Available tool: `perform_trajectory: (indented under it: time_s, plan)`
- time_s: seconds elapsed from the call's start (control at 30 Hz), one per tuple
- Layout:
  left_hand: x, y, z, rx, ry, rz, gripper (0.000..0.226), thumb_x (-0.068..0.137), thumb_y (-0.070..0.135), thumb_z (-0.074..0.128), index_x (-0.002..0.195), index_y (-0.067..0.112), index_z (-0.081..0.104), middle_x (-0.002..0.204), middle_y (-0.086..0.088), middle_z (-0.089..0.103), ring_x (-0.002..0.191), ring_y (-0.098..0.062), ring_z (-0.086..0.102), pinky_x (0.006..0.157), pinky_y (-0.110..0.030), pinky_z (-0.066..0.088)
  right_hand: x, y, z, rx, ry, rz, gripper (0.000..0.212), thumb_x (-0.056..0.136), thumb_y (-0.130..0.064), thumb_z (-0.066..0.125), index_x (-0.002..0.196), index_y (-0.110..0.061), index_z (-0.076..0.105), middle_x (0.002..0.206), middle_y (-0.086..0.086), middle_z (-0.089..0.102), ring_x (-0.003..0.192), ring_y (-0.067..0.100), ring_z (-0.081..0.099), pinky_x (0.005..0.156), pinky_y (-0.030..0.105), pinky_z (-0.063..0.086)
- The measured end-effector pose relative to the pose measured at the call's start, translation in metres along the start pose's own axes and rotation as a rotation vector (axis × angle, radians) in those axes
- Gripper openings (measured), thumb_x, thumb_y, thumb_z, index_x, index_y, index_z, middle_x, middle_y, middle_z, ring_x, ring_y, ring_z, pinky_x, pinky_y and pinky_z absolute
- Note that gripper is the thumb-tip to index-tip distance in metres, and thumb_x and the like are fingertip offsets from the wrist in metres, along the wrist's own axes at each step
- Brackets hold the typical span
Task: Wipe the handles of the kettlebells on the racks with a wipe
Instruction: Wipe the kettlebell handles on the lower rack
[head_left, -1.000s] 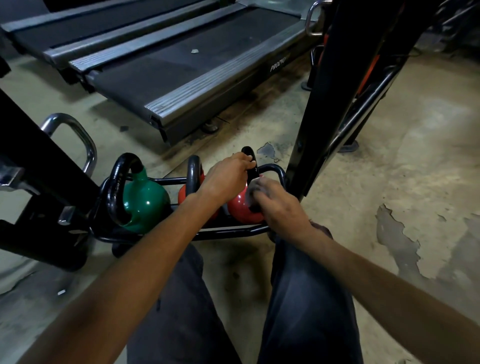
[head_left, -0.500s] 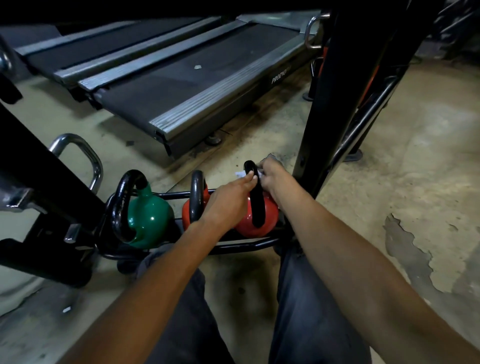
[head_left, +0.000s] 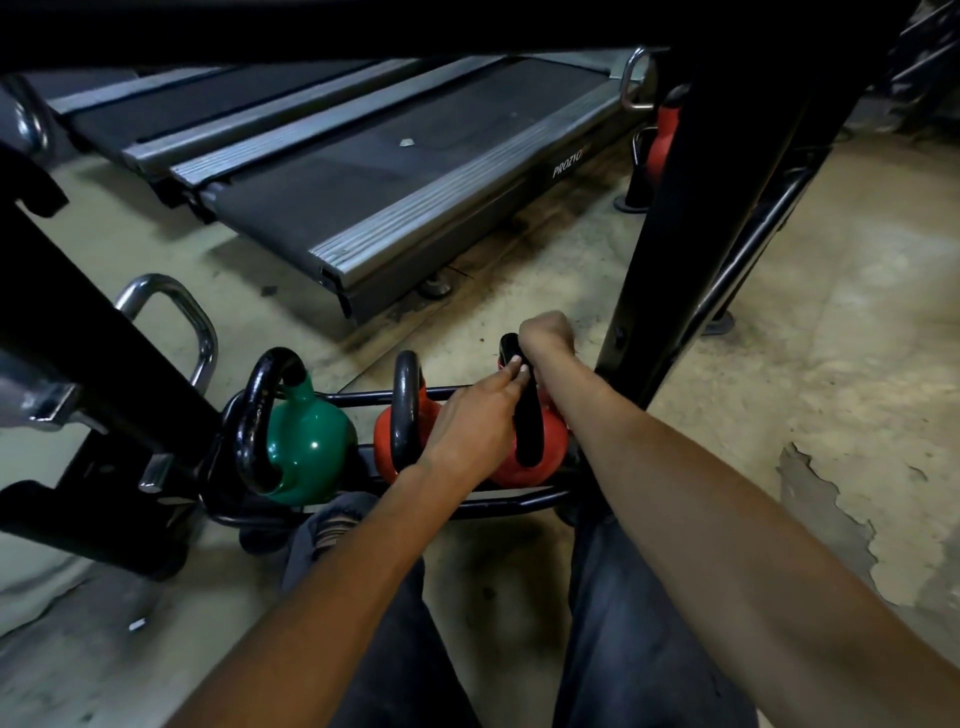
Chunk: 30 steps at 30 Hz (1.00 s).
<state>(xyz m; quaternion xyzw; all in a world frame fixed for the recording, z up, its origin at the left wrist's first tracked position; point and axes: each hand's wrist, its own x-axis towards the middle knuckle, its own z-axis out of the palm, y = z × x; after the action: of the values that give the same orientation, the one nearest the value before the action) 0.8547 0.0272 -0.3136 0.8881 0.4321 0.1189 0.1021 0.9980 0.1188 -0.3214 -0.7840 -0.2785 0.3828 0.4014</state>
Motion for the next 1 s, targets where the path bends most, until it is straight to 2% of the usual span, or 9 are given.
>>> perform_trajectory:
  time_s: [0.07, 0.17, 0.3, 0.53, 0.6, 0.67, 0.73, 0.9, 1.0]
  plan:
    - [-0.008, 0.007, 0.005, 0.053, 0.016, 0.002, 0.072, 0.094, 0.001, 0.048, 0.159, 0.016, 0.02, 0.167, -0.001, 0.016, 0.147, -0.019, 0.032, 0.116, -0.038, 0.034, 0.005, -0.003, -0.001, -0.126, -0.18, -0.046, 0.036, 0.1, -0.016, 0.046, 0.13, -0.002, 0.061, 0.119, 0.014, 0.064, 0.103, 0.027, 0.062, 0.078, 0.03, 0.048]
    - [-0.021, 0.018, 0.01, 0.118, 0.024, 0.009, 0.077, 0.098, 0.005, 0.052, 0.16, 0.015, 0.009, 0.168, -0.005, 0.003, 0.154, -0.018, 0.011, 0.123, -0.039, 0.015, 0.021, -0.006, -0.003, -0.268, -0.279, -0.131, 0.021, 0.09, -0.016, 0.059, 0.101, -0.006, 0.073, 0.106, 0.013, 0.071, 0.104, 0.033, 0.066, 0.08, 0.038, 0.054]
    - [-0.028, 0.019, 0.01, 0.135, 0.0, 0.029, 0.081, 0.098, 0.01, 0.056, 0.16, 0.016, 0.006, 0.168, -0.005, 0.0, 0.154, -0.019, 0.008, 0.123, -0.04, 0.012, 0.018, -0.019, -0.009, -0.553, -0.432, -0.299, 0.016, 0.089, -0.016, 0.06, 0.093, -0.01, 0.075, 0.101, 0.009, 0.073, 0.1, 0.028, 0.067, 0.09, 0.042, 0.055]
    - [-0.03, 0.013, 0.015, 0.019, 0.035, 0.035, 0.068, 0.098, 0.014, 0.048, 0.159, 0.016, 0.019, 0.167, -0.004, 0.016, 0.153, -0.016, 0.016, 0.124, -0.039, 0.02, -0.023, -0.017, -0.024, -0.847, -0.5, -0.75, 0.023, 0.096, -0.015, 0.051, 0.094, -0.014, 0.074, 0.089, -0.003, 0.068, 0.085, 0.014, 0.06, 0.061, 0.014, 0.039]
    - [-0.041, 0.009, 0.021, -0.011, 0.063, 0.045, 0.061, 0.1, 0.017, 0.047, 0.157, 0.017, 0.027, 0.164, -0.004, 0.026, 0.151, -0.016, 0.022, 0.124, -0.039, 0.023, -0.036, 0.001, -0.031, -0.793, -0.508, -0.883, 0.022, 0.095, -0.015, 0.05, 0.093, -0.015, 0.072, 0.093, -0.002, 0.069, 0.091, 0.016, 0.062, 0.073, 0.024, 0.046]
    - [-0.055, 0.006, 0.028, -0.041, 0.063, 0.055, 0.058, 0.102, 0.02, 0.047, 0.157, 0.02, 0.028, 0.164, -0.002, 0.026, 0.15, -0.015, 0.025, 0.123, -0.041, 0.026, -0.042, 0.027, -0.043, -0.721, -0.47, -0.986, 0.023, 0.097, -0.015, 0.048, 0.1, -0.015, 0.071, 0.115, 0.002, 0.069, 0.12, 0.02, 0.058, 0.097, 0.035, 0.046]
    - [-0.065, 0.004, 0.033, -0.056, 0.052, 0.065, 0.061, 0.102, 0.022, 0.049, 0.158, 0.022, 0.024, 0.166, 0.0, 0.02, 0.15, -0.014, 0.024, 0.123, -0.04, 0.025, -0.041, 0.046, -0.051, -0.626, -0.428, -0.983, 0.026, 0.102, -0.015, 0.046, 0.112, -0.015, 0.07, 0.139, 0.0, 0.061, 0.143, 0.014, 0.04, 0.112, 0.026, 0.033]
    - [-0.058, 0.002, 0.023, -0.086, 0.067, 0.062, 0.055, 0.105, 0.023, 0.044, 0.157, 0.022, 0.027, 0.166, 0.003, 0.02, 0.151, -0.013, 0.021, 0.123, -0.039, 0.018, -0.052, 0.054, -0.032, -0.161, -0.19, -0.677, 0.033, 0.104, -0.009, 0.044, 0.125, -0.013, 0.07, 0.149, 0.005, 0.055, 0.138, 0.012, 0.048, 0.1, 0.001, 0.031]
    - [-0.039, -0.005, 0.014, -0.091, 0.062, 0.061, 0.052, 0.103, 0.017, 0.045, 0.154, 0.02, 0.035, 0.163, 0.001, 0.028, 0.148, -0.013, 0.03, 0.121, -0.042, 0.031, -0.093, 0.082, -0.02, -0.072, 0.022, -0.767, 0.033, 0.104, -0.005, 0.045, 0.131, -0.006, 0.065, 0.141, 0.009, 0.061, 0.131, 0.011, 0.053, 0.11, 0.012, 0.037]
